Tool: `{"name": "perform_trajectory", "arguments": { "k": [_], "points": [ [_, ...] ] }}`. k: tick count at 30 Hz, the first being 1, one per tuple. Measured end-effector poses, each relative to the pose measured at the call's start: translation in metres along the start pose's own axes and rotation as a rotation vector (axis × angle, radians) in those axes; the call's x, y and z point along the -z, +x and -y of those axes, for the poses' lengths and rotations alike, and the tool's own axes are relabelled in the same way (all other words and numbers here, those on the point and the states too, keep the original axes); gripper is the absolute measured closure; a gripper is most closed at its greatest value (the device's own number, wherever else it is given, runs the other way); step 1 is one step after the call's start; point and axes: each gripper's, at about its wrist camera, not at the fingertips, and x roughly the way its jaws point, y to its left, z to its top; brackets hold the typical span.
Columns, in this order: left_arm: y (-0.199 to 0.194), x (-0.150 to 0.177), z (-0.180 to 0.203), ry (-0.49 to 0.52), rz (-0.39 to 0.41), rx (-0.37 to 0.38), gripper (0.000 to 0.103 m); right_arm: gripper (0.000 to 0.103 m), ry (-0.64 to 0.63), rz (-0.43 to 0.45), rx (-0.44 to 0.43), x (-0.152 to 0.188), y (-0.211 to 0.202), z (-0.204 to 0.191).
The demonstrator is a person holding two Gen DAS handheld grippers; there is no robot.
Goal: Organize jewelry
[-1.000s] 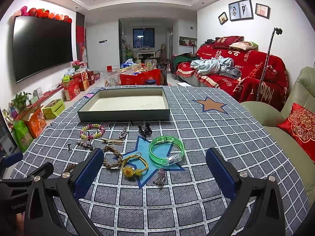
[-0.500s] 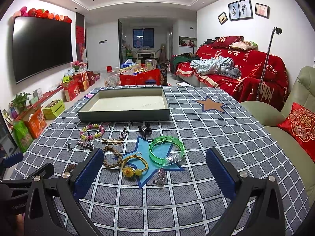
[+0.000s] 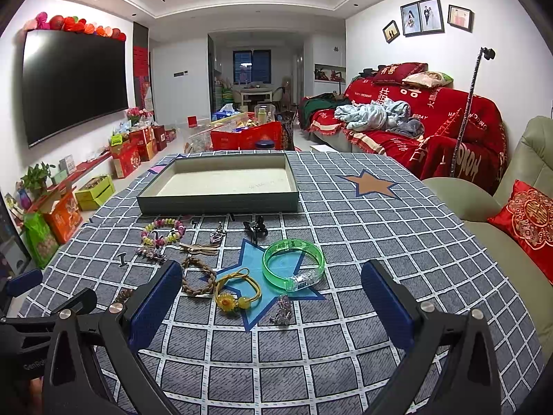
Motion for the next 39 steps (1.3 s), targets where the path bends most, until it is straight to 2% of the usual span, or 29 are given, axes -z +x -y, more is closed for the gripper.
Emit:
{"name": "perform_trajectory", "arguments": {
  "k": [16, 20, 22, 26, 30, 33, 37, 39],
  "points": [
    [0.004, 0.004, 0.003, 0.02, -0.007, -0.008, 0.0, 0.0, 0.006, -0.011, -0.01, 0.003, 0.004, -0.006],
    [0.008, 0.002, 0.001, 0.02, -0.062, -0.011, 0.0, 0.0, 0.009, -0.025, -0.014, 0.004, 0.008, -0.007],
    [0.011, -0.002, -0.001, 0.031, -0.115, -0.022, 0.0, 0.0, 0.017, -0.035, -0.011, 0.004, 0.009, -0.001],
    [0.018, -0.007, -0.007, 0.036, -0.168, -0.011, 0.0, 0.0, 0.039, -0.08, -0.001, 0.005, 0.015, 0.007],
    [0.028, -0.009, -0.008, 0.045, -0.188, 0.026, 0.0, 0.0, 0.053, -0.156, 0.013, 0.009, 0.025, 0.016],
    [0.04, -0.01, -0.006, 0.08, -0.232, 0.032, 0.0, 0.0, 0.063, -0.214, 0.025, 0.013, 0.032, 0.022],
    [0.053, -0.01, -0.008, 0.068, -0.282, 0.09, 0.0, 0.0, 0.073, -0.279, 0.036, 0.016, 0.043, 0.029],
    [0.056, -0.012, -0.009, 0.088, -0.285, 0.088, 0.0, 0.0, 0.072, -0.309, 0.036, 0.018, 0.049, 0.03]
  ]
}}
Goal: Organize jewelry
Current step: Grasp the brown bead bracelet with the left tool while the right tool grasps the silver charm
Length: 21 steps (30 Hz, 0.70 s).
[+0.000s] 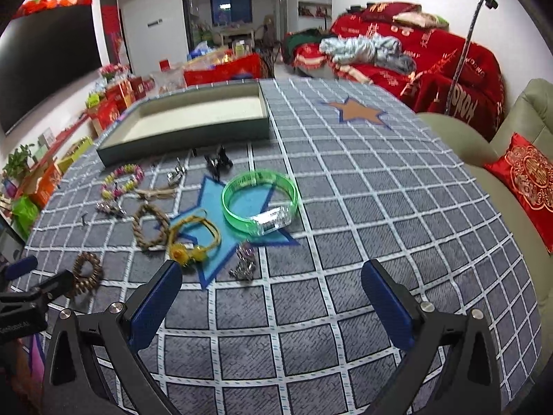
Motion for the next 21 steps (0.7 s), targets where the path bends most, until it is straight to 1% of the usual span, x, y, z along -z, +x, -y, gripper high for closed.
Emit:
{"name": "perform_trajectory", "arguments": {
  "k": [3, 5, 9, 11, 12, 13, 14, 16, 17, 18, 20, 21],
  "points": [
    [0.004, -0.003, 0.0, 0.026, -0.008, -0.004, 0.0, 0.0, -0.008, -0.049, 0.0, 0.001, 0.011, -0.002],
    [0.007, -0.005, 0.0, 0.034, -0.021, 0.007, 0.0, 0.0, -0.011, -0.076, 0.0, 0.0, 0.017, -0.004],
    [0.015, -0.007, 0.004, 0.056, -0.048, 0.024, 0.002, 0.0, -0.012, -0.1, 0.01, -0.002, 0.027, -0.007],
    [0.018, -0.009, 0.007, 0.063, -0.053, 0.037, 0.002, 0.005, -0.011, -0.108, 0.011, -0.004, 0.03, -0.008],
    [0.018, -0.008, 0.008, 0.069, -0.052, 0.042, 0.003, 0.01, -0.013, -0.116, 0.014, -0.005, 0.032, -0.008],
    [0.019, -0.009, 0.01, 0.077, -0.051, 0.046, 0.008, 0.014, -0.015, -0.126, 0.015, -0.006, 0.035, -0.009],
    [0.021, -0.01, 0.012, 0.085, -0.059, 0.05, 0.01, 0.018, -0.015, -0.133, 0.014, -0.006, 0.037, -0.009],
    [0.023, -0.01, 0.016, 0.099, -0.061, 0.053, 0.01, 0.035, -0.013, -0.154, 0.007, -0.007, 0.044, -0.01],
    [0.023, -0.009, 0.018, 0.106, -0.06, 0.058, 0.012, 0.037, -0.009, -0.164, 0.001, -0.007, 0.047, -0.01],
    [0.023, -0.009, 0.02, 0.116, -0.059, 0.063, 0.014, 0.037, -0.014, -0.159, 0.008, -0.008, 0.047, -0.012],
    [0.022, -0.007, 0.025, 0.141, -0.051, 0.064, 0.022, 0.04, -0.021, -0.159, 0.006, -0.009, 0.048, -0.014],
    [0.021, -0.007, 0.027, 0.154, -0.049, 0.066, 0.024, 0.043, -0.024, -0.16, 0.005, -0.01, 0.049, -0.016]
  ]
}}
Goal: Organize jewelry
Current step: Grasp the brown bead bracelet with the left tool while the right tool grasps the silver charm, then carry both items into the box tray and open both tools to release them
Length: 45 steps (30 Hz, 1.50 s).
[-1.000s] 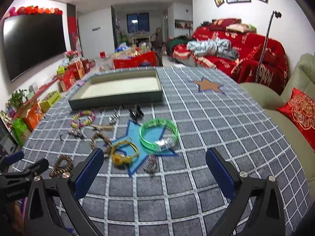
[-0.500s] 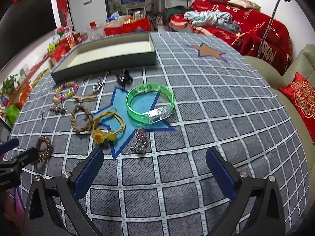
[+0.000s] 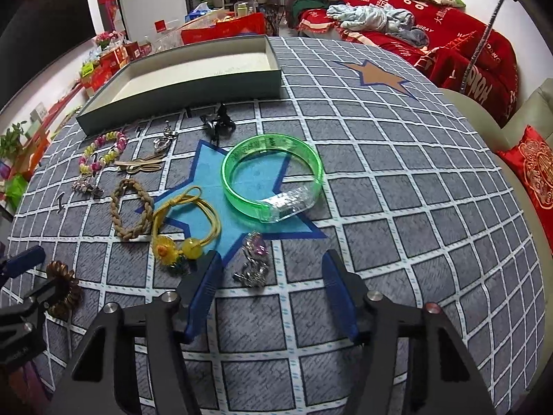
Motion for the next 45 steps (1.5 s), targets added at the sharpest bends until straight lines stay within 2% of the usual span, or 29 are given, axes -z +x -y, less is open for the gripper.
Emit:
{"name": "perform_trajectory", "arguments": {
  "k": [3, 5, 7, 9, 16, 21, 26, 31, 36, 38, 40, 43, 45],
  "points": [
    [-0.002, 0.001, 0.005, 0.029, 0.01, 0.007, 0.044, 0.057, -0.002, 0.001, -0.001, -0.002, 0.0, -0.002],
    [-0.003, 0.001, 0.007, 0.044, 0.018, 0.02, 0.069, 0.065, 0.001, 0.001, -0.007, -0.004, 0.0, -0.002],
    [-0.004, 0.002, 0.008, 0.048, 0.02, 0.035, 0.075, 0.081, 0.003, 0.002, -0.013, -0.004, -0.001, -0.002],
    [-0.005, 0.002, 0.007, 0.044, 0.021, 0.059, 0.075, 0.088, 0.018, 0.002, -0.025, -0.004, -0.002, 0.001],
    [-0.007, -0.002, -0.002, -0.016, -0.002, 0.151, 0.075, 0.088, 0.1, 0.008, -0.106, -0.003, -0.01, 0.017],
    [-0.015, -0.011, -0.01, -0.039, 0.012, 0.182, 0.075, 0.088, 0.134, 0.028, -0.149, -0.011, -0.022, 0.022],
    [-0.028, -0.031, -0.02, -0.054, 0.036, 0.206, 0.075, 0.087, 0.15, 0.063, -0.211, -0.037, -0.035, 0.02],
    [-0.039, -0.069, -0.032, -0.065, 0.073, 0.233, 0.075, 0.088, 0.133, 0.077, -0.269, -0.075, -0.039, 0.011],
    [-0.04, -0.115, -0.042, -0.044, 0.152, 0.181, 0.075, 0.088, 0.111, 0.087, -0.302, -0.122, -0.03, 0.001],
    [-0.032, -0.137, -0.048, -0.058, 0.158, 0.176, 0.075, 0.088, 0.114, 0.081, -0.319, -0.139, -0.021, -0.002],
    [-0.02, -0.157, -0.053, -0.067, 0.165, 0.162, 0.075, 0.088, 0.116, 0.072, -0.334, -0.159, -0.008, -0.006],
    [0.004, -0.186, -0.058, -0.033, 0.188, 0.095, 0.075, 0.088, 0.107, 0.057, -0.345, -0.188, 0.014, -0.013],
    [0.026, -0.201, -0.062, -0.032, 0.17, 0.08, 0.075, 0.088, 0.112, 0.042, -0.352, -0.205, 0.032, -0.016]
  ]
}}
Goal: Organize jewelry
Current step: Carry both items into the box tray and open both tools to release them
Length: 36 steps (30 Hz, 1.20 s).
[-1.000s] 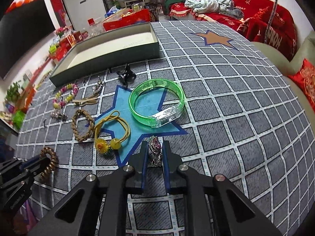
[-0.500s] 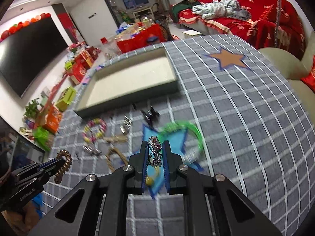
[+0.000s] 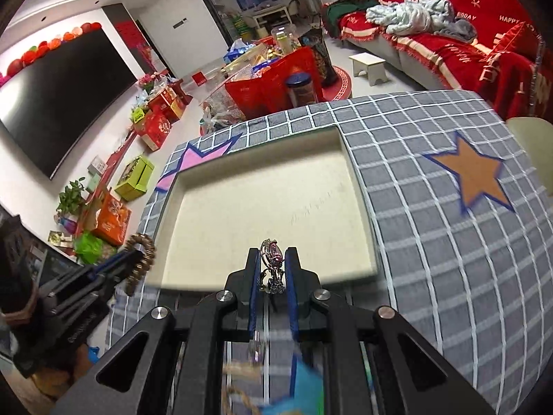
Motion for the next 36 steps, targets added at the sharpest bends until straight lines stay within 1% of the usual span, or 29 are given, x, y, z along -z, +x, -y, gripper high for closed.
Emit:
{"name": "perform_trajectory", "arguments": {
  "k": [2, 5, 10, 14, 18, 25, 28, 29, 30, 31, 32, 33, 34, 35, 36],
  "points": [
    [0.028, -0.012, -0.009, -0.02, -0.032, -0.011, 0.075, 0.088, 0.008, -0.017, 0.006, -0.017, 0.025, 0.004],
    [0.059, -0.024, -0.017, -0.04, -0.063, -0.024, 0.075, 0.088, 0.014, -0.039, 0.014, -0.032, 0.055, 0.011],
    [0.098, -0.035, -0.021, -0.039, -0.088, -0.053, 0.075, 0.088, 0.014, -0.07, 0.036, -0.046, 0.096, 0.017],
    [0.123, -0.035, -0.022, -0.037, -0.127, -0.071, 0.075, 0.088, -0.004, -0.082, 0.07, -0.05, 0.117, 0.018],
    [0.132, -0.031, -0.022, -0.035, -0.148, -0.086, 0.075, 0.088, -0.007, -0.088, 0.083, -0.049, 0.125, 0.019],
    [0.131, -0.027, -0.014, 0.01, -0.13, -0.138, 0.075, 0.087, -0.005, -0.09, 0.083, -0.046, 0.129, 0.02],
    [0.129, -0.026, -0.012, 0.007, -0.133, -0.152, 0.075, 0.086, 0.006, -0.091, 0.078, -0.045, 0.129, 0.021],
    [0.128, -0.025, -0.013, 0.004, -0.131, -0.151, 0.075, 0.084, 0.012, -0.091, 0.074, -0.045, 0.128, 0.021],
    [0.128, -0.025, -0.013, 0.003, -0.13, -0.15, 0.075, 0.077, 0.021, -0.089, 0.068, -0.045, 0.126, 0.023],
    [0.128, -0.024, -0.013, 0.006, -0.126, -0.155, 0.075, 0.065, 0.029, -0.085, 0.063, -0.045, 0.125, 0.023],
    [0.127, -0.023, -0.013, 0.009, -0.124, -0.161, 0.074, 0.059, 0.038, -0.08, 0.057, -0.044, 0.123, 0.024],
    [0.127, -0.023, -0.012, 0.013, -0.122, -0.167, 0.072, 0.053, 0.043, -0.075, 0.05, -0.044, 0.122, 0.025],
    [0.127, -0.023, -0.012, 0.016, -0.118, -0.174, 0.051, 0.053, 0.048, -0.067, 0.038, -0.044, 0.119, 0.025],
    [0.126, -0.023, -0.012, 0.016, -0.119, -0.185, 0.018, 0.053, 0.05, -0.062, 0.033, -0.043, 0.116, 0.025],
    [0.123, -0.024, -0.013, 0.01, -0.111, -0.188, 0.011, 0.053, 0.054, -0.052, 0.028, -0.044, 0.113, 0.024]
  ]
}}
